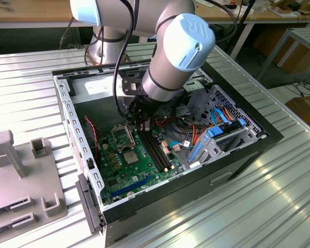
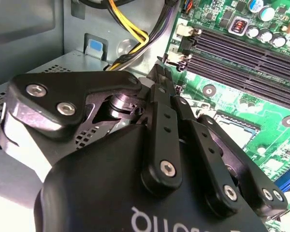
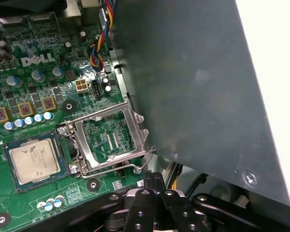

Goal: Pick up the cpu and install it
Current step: 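Close the cpu cover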

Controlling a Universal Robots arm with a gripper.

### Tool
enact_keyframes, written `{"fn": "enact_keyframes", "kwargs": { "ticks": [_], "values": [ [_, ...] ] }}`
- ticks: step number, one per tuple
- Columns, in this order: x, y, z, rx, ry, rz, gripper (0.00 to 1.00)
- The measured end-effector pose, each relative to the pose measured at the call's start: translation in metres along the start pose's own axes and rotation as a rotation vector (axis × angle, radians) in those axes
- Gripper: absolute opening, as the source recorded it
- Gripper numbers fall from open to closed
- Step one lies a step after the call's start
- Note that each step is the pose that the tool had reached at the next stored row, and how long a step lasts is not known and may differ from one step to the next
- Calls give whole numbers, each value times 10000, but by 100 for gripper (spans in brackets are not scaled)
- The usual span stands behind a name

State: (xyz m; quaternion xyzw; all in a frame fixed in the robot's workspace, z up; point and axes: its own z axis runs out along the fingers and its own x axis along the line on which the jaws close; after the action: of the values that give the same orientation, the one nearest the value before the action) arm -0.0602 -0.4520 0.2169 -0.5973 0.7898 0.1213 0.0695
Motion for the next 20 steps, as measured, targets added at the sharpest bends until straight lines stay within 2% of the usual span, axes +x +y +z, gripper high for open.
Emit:
{"fn": "enact_keyframes", "kwargs": {
  "ticks": [11,17,18,20],
  "values": [
    [-27,4,102,-3,-9,0,11],
    [-51,12,125,-3,-6,1,11],
    [-55,12,126,-4,1,1,11],
    [-60,15,129,-15,60,9,11]
  ]
}}
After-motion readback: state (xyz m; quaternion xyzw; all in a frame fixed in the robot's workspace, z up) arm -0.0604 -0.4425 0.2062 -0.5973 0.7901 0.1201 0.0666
